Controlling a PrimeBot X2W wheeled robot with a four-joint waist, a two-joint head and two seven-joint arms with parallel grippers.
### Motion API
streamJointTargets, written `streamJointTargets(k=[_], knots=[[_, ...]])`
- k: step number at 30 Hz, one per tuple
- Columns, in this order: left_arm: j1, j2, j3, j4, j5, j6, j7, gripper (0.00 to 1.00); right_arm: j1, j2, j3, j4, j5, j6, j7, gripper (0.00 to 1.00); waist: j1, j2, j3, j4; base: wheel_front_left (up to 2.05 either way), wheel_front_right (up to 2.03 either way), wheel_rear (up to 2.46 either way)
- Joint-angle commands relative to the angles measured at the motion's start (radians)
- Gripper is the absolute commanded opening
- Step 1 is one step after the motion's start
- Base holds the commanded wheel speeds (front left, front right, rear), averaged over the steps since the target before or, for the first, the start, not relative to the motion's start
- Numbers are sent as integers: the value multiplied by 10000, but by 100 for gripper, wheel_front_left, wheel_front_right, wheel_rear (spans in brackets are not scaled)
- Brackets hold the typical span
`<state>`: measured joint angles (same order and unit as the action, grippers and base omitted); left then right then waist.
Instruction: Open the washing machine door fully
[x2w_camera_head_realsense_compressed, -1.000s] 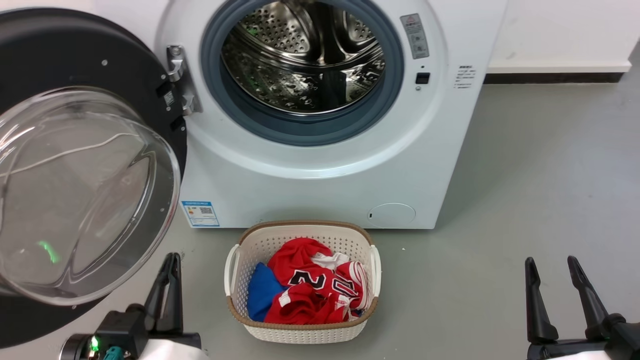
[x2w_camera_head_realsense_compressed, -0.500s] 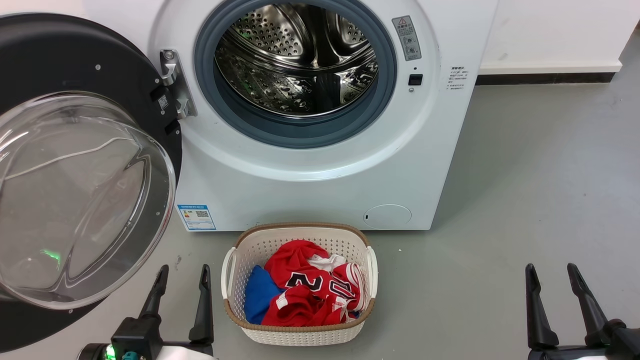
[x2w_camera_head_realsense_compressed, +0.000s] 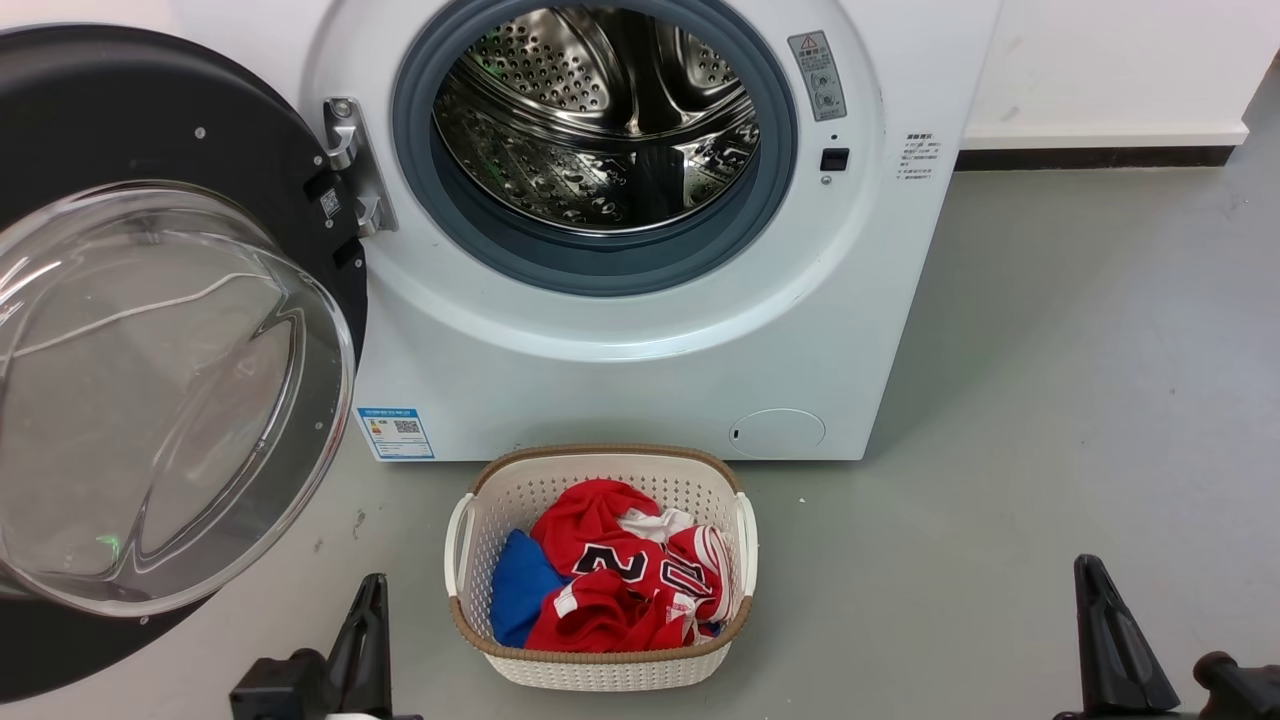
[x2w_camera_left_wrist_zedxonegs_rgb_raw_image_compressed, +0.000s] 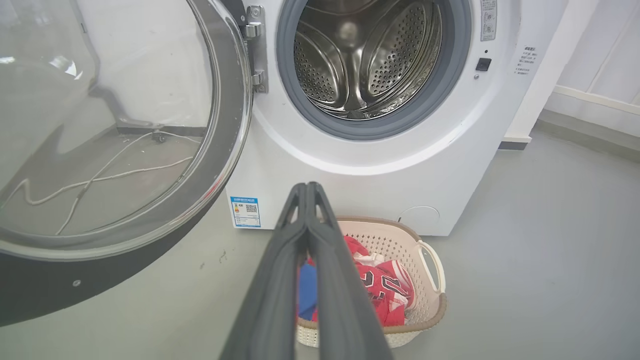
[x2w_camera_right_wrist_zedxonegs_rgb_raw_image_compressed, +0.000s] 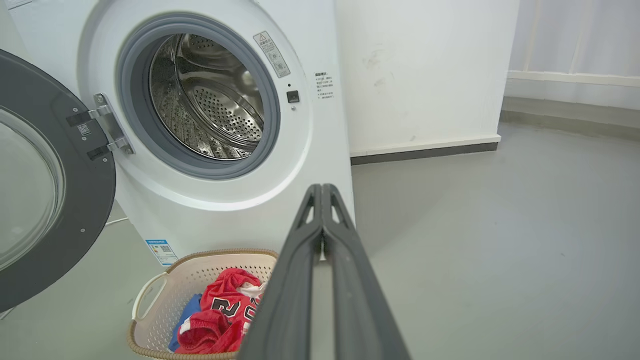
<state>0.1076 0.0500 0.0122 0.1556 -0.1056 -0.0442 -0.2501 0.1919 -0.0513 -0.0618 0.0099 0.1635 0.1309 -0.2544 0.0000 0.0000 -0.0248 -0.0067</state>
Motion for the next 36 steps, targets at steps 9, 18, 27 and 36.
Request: streamJointTargets(k=[9, 18, 27, 36], knots=[[-434, 6, 179, -4, -2181, -139, 493, 0, -485, -147, 89, 202, 2267, 0, 373, 0, 0, 0, 23, 4, 0, 0, 0], [-700, 6, 290, 103, -4168, -254, 959, 0, -892, -238, 145, 522, 4273, -1, 763, 0, 0, 0, 48, 10, 0, 0, 0], [-887, 6, 380, 190, -5464, -332, 1273, 0, -1139, -282, 162, 728, 5566, -1, 1036, 0, 0, 0, 66, 15, 0, 0, 0], [-1081, 6, 471, 283, -6787, -408, 1605, 0, -1412, -315, 164, 947, 6875, 0, 1321, 0, 0, 0, 87, 20, 0, 0, 0]])
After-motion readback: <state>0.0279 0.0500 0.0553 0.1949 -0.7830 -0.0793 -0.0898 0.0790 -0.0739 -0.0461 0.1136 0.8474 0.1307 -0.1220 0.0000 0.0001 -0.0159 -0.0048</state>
